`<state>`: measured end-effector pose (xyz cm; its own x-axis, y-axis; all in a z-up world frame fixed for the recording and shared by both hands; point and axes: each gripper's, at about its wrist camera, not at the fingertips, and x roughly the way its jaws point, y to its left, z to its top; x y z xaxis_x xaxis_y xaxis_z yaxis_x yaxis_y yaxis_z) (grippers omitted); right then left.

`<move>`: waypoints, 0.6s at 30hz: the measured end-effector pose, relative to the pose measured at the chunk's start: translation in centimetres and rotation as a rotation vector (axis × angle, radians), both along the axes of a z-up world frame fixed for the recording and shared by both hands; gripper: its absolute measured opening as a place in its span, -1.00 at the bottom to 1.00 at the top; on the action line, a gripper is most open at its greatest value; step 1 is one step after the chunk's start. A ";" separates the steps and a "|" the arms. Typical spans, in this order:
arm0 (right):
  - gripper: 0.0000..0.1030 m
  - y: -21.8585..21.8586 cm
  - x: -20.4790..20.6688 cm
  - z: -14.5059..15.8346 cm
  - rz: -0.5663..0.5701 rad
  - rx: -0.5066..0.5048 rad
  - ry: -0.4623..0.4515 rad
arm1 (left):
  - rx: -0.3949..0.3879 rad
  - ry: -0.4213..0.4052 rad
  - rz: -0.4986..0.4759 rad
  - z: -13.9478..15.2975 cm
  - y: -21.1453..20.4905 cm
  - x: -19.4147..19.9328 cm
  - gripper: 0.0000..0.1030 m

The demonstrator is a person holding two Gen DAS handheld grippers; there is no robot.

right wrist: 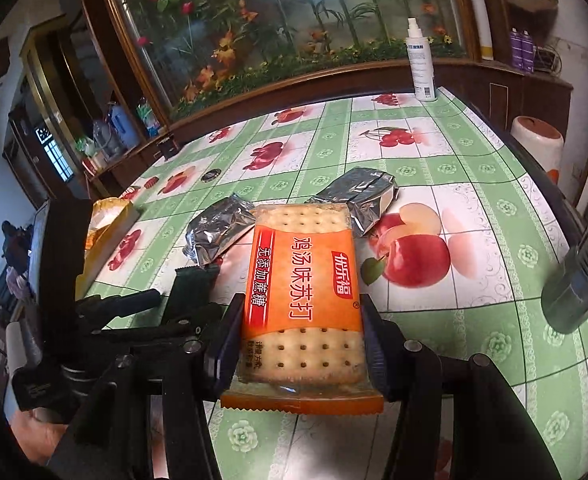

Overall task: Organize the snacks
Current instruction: 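Grasp the dark green pack with the left tool while the right grasps the orange soda-cracker pack, then lift the green pack and soda-cracker pack and carry both toward the yellow tray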

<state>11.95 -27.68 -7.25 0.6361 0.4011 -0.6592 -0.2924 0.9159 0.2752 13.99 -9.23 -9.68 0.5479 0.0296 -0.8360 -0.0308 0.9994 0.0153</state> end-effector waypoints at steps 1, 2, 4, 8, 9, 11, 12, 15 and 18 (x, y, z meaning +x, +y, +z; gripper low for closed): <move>0.07 0.1 -0.1 -0.1 0.000 0.006 0.002 | 0.000 -0.004 -0.001 0.1 0.3 -0.2 -0.06; 0.07 0.3 -0.3 -0.1 0.003 0.012 0.005 | 0.001 -0.005 -0.002 0.2 0.5 -0.2 -0.17; 0.07 0.7 -0.5 -0.3 0.009 0.019 0.010 | 0.003 -0.011 -0.008 0.2 1.1 -0.6 -0.17; 0.07 1.8 -1.2 -0.4 0.028 0.027 0.014 | 0.015 -0.034 -0.012 0.1 2.1 -1.9 -0.18; 0.07 2.0 -1.5 -0.5 0.034 0.030 0.012 | 0.021 -0.041 -0.008 0.1 2.6 -2.5 -0.18; 0.07 2.6 -2.0 -0.4 0.048 0.038 0.011 | 0.026 -0.048 0.006 0.1 3.8 -3.4 -0.18; 0.07 3.0 -2.3 -0.4 0.057 0.042 0.009 | 0.023 -0.052 0.016 0.2 4.5 -3.9 -0.18; 0.07 4.3 -3.2 -0.2 0.084 0.049 0.003 | 0.017 -0.075 0.052 0.9 6.8 -5.6 -0.18; 0.07 6.0 -3.9 -0.1 0.117 0.062 0.002 | 0.033 -0.104 0.093 1.6 8.9 -7.4 -0.18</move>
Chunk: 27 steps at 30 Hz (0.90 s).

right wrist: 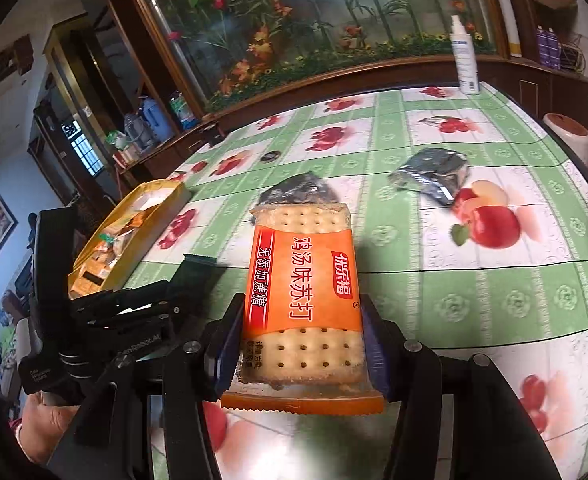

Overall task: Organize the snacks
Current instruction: 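Lift the green pack and soda-cracker pack and carry both toward the yellow tray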

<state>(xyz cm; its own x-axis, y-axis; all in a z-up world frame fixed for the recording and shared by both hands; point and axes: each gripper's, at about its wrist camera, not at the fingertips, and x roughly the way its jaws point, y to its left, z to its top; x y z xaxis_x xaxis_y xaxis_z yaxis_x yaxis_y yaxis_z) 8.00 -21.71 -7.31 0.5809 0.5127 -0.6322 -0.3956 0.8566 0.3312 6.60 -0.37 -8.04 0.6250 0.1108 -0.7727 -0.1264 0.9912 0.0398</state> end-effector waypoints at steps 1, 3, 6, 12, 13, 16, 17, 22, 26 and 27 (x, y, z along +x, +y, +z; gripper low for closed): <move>0.07 0.6 -0.2 0.0 0.010 0.001 0.000 | 0.005 -0.004 0.011 0.1 0.6 -0.4 -0.18; 0.06 2.0 -0.4 -0.1 0.032 0.002 0.003 | 0.010 -0.013 0.037 0.4 1.8 -1.3 -0.17; 0.06 4.1 -0.6 -0.2 0.071 0.001 0.010 | 0.012 -0.023 0.068 0.5 3.4 -2.1 -0.17; 0.06 7.5 -1.4 -0.4 0.134 -0.008 0.013 | 0.003 -0.036 0.114 0.4 5.8 -3.7 -0.17; 0.06 7.8 -1.4 -0.4 0.141 -0.008 0.013 | -0.001 -0.040 0.122 0.5 6.1 -3.9 -0.17; 0.06 9.0 -2.1 -0.3 0.162 -0.011 0.007 | 0.002 -0.055 0.138 0.8 7.0 -4.6 -0.17; 0.06 9.4 -2.4 -0.4 0.169 -0.011 0.008 | 0.004 -0.060 0.142 0.9 7.2 -4.8 -0.17; 0.06 10.6 -2.9 -0.6 0.190 -0.013 0.007 | 0.008 -0.086 0.156 1.4 8.0 -5.5 -0.17; 0.06 11.3 -3.1 -0.7 0.202 -0.017 0.008 | 0.004 -0.098 0.160 1.7 8.3 -5.9 -0.17; 0.06 11.5 -3.2 -0.7 0.205 -0.018 0.007 | 0.003 -0.100 0.159 1.8 8.3 -6.0 -0.17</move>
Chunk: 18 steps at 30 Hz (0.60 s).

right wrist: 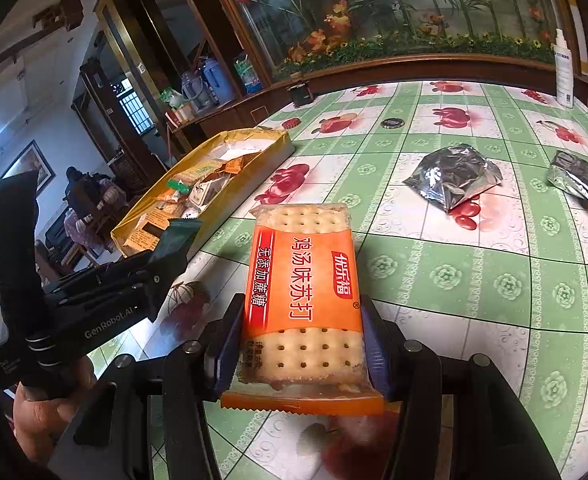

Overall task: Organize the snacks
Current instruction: 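Lift the green pack and soda-cracker pack and carry both toward the yellow tray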

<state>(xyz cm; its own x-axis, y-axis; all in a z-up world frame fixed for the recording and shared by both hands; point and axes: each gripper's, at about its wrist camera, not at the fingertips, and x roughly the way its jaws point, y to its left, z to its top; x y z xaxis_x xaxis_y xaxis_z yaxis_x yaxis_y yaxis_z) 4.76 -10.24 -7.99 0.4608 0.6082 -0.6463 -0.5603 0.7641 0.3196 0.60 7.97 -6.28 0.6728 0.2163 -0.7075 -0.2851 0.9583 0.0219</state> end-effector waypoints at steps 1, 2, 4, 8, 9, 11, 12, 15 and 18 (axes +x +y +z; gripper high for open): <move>0.06 0.1 -0.1 0.1 0.002 -0.001 -0.002 | -0.001 -0.002 0.000 0.0 0.0 0.0 -0.17; 0.06 0.2 -0.2 0.1 0.003 -0.001 -0.004 | 0.001 -0.005 0.002 0.1 0.0 -0.1 -0.17; 0.06 0.3 -0.4 0.3 0.005 0.001 -0.006 | 0.003 -0.009 0.003 0.2 0.1 -0.2 -0.17; 0.06 0.4 -0.6 0.6 0.007 0.005 -0.017 | 0.011 -0.021 0.009 0.5 0.2 -0.6 -0.17; 0.06 0.5 -0.6 0.7 0.007 0.007 -0.021 | 0.011 -0.024 0.010 0.7 0.2 -0.7 -0.17; 0.06 0.6 -0.7 0.8 0.009 0.009 -0.024 | 0.009 -0.029 0.012 0.9 0.3 -0.8 -0.17; 0.06 0.6 -0.8 0.9 0.009 0.010 -0.025 | 0.010 -0.032 0.013 1.0 0.4 -0.9 -0.17; 0.06 0.8 -0.8 1.1 0.013 0.012 -0.029 | 0.016 -0.039 0.015 1.2 0.5 -1.2 -0.17; 0.06 0.9 -1.0 1.1 0.014 0.017 -0.032 | 0.020 -0.047 0.016 1.5 0.5 -1.5 -0.17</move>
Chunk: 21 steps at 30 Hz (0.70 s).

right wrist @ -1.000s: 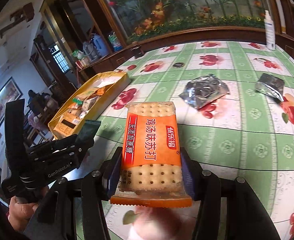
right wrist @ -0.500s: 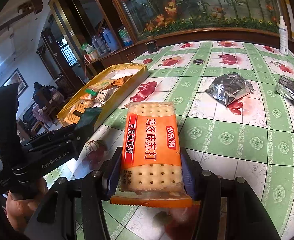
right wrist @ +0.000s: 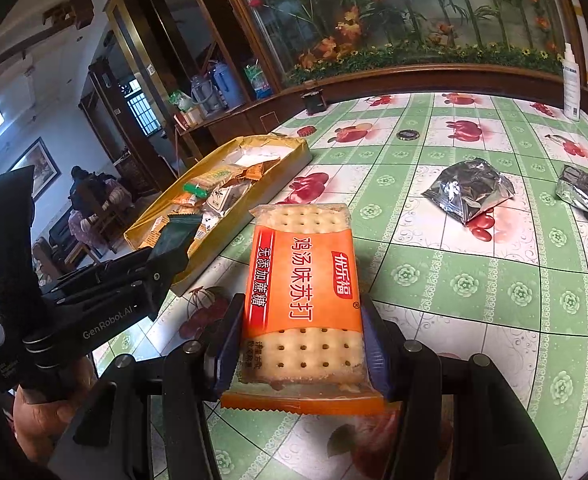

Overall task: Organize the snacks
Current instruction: 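Lift the green pack and soda-cracker pack and carry both toward the yellow tray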

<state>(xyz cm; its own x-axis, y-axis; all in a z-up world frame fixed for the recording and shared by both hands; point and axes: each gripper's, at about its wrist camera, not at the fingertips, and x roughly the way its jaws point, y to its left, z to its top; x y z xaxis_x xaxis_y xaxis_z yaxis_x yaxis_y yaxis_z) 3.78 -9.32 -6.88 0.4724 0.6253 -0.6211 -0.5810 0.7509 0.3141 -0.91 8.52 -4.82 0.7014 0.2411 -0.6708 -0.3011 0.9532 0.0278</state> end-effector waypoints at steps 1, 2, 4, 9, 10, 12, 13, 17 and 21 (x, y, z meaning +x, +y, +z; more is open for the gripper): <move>0.06 0.0 0.0 0.0 0.001 0.001 -0.001 | 0.001 -0.002 0.000 0.1 0.0 -0.1 -0.17; 0.06 0.0 0.0 0.0 0.000 0.002 -0.002 | 0.002 -0.004 0.000 0.2 0.0 -0.1 -0.17; 0.06 0.1 0.0 0.1 0.001 0.005 -0.002 | 0.007 -0.007 0.001 0.3 0.0 -0.2 -0.17; 0.06 0.4 -0.1 0.1 0.006 0.008 -0.001 | 0.018 -0.015 0.002 0.6 0.1 -0.4 -0.17; 0.06 0.6 -0.2 0.1 0.008 0.008 -0.001 | 0.018 -0.017 0.004 0.6 0.2 -0.4 -0.17; 0.06 0.8 -0.2 0.0 0.013 0.009 0.003 | 0.021 -0.018 0.006 0.7 0.4 -0.5 -0.17; 0.06 0.9 -0.2 0.0 0.015 0.010 0.004 | 0.021 -0.018 0.007 0.8 0.5 -0.5 -0.17; 0.06 1.4 -0.2 0.1 0.023 0.012 0.006 | 0.022 -0.022 0.012 1.0 0.7 -0.6 -0.17; 0.06 1.8 0.0 0.1 0.030 0.013 0.008 | 0.038 -0.027 0.022 1.2 1.0 -0.6 -0.17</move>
